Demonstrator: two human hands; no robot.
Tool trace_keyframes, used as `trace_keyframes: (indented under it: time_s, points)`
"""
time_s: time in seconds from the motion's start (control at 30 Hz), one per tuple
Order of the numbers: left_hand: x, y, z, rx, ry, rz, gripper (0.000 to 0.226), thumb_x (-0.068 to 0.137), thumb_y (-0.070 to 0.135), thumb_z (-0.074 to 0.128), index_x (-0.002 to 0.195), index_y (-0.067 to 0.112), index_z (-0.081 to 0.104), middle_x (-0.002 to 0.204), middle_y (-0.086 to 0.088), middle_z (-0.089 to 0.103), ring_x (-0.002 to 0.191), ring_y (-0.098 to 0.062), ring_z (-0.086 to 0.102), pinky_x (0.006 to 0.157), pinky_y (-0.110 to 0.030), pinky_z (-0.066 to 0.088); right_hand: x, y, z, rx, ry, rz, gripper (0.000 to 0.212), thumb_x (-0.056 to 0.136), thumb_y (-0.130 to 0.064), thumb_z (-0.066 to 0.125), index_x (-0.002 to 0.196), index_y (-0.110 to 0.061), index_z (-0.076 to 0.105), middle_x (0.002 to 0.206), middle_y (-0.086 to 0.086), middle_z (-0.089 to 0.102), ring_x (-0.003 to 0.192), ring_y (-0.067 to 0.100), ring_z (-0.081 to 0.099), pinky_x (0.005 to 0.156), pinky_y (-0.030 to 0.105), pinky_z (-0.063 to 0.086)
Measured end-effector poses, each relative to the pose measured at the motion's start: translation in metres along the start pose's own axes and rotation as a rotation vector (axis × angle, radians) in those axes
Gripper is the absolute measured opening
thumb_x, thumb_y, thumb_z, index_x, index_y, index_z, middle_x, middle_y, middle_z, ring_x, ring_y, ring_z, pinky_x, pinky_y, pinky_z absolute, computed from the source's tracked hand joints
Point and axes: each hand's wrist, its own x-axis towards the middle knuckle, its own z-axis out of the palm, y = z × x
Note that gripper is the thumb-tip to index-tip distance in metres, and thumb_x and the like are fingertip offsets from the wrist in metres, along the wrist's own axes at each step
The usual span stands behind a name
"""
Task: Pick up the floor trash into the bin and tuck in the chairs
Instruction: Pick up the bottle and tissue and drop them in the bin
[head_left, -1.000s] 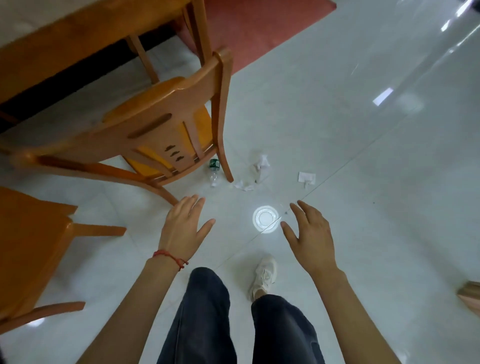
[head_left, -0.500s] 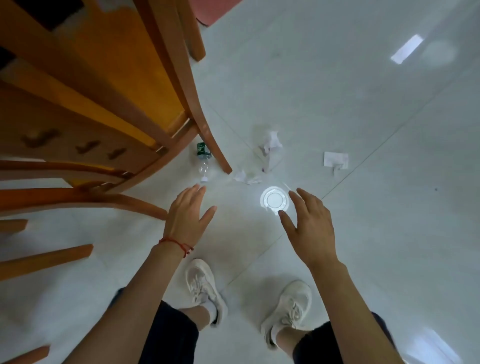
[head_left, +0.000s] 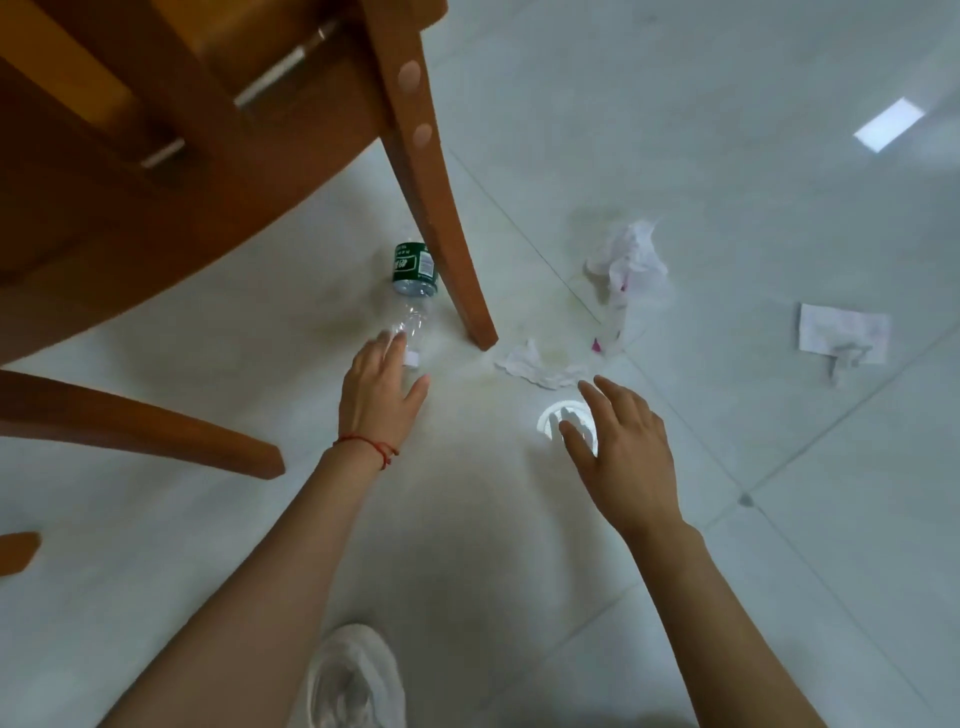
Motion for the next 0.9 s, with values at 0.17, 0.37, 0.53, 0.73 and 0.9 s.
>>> trace_keyframes:
  time_s: [0.17,0.37,0.53,0.73,0.9]
  points:
    - [0.075,-0.017,0.026,0.018,0.137,0.021,0.059,0.088,0.023,0.058,0.138,-0.001,0.035,0.144,-0.025,0.032,0.131,-0.038,0.028,0.106,-0.04,0.022,0.02,0.018,0.044,-0.029,0.042,-0.029,0.054,0.088,-0.043,0.036,0.12,-0.005,0.056,0.123,0.016,0.058,0.112,0.035,0.054,0.09,0.047,0.043]
    - [0.125,-0.025,0.049,0.006,0.127,0.0,0.063,0.089,0.029,0.055,0.143,0.008,0.03,0.149,-0.018,0.023,0.133,-0.034,0.025,0.106,-0.039,0.025,0.022,0.023,0.061,-0.029,0.094,-0.035,0.053,0.088,-0.042,0.036,0.121,-0.005,0.056,0.123,0.017,0.058,0.112,0.035,0.054,0.09,0.046,0.043]
    - [0.106,-0.024,0.062,-0.03,0.129,0.011,0.063,0.087,0.021,0.057,0.143,0.013,0.03,0.152,-0.013,0.019,0.13,-0.035,0.028,0.102,-0.039,0.031,0.012,0.024,0.065,-0.041,0.087,-0.04,0.054,0.088,-0.042,0.036,0.12,-0.004,0.056,0.123,0.018,0.058,0.112,0.036,0.054,0.09,0.046,0.043]
    - [0.027,-0.024,0.075,-0.114,0.128,-0.044,0.066,0.083,0.018,0.065,0.141,0.011,0.034,0.149,-0.016,0.025,0.129,-0.037,0.032,0.095,-0.045,0.04,0.001,0.025,0.066,-0.034,0.063,-0.041,0.053,0.088,-0.042,0.037,0.121,-0.004,0.055,0.122,0.018,0.058,0.111,0.036,0.054,0.089,0.046,0.043]
    - [-0.042,-0.026,0.093,-0.141,0.165,-0.015,0.059,0.076,0.021,0.062,0.131,0.004,0.047,0.137,-0.025,0.042,0.111,-0.044,0.05,0.081,-0.048,0.048,-0.003,0.027,0.069,-0.061,0.027,-0.08,0.053,0.088,-0.041,0.037,0.12,-0.003,0.056,0.121,0.019,0.058,0.111,0.036,0.054,0.089,0.045,0.043]
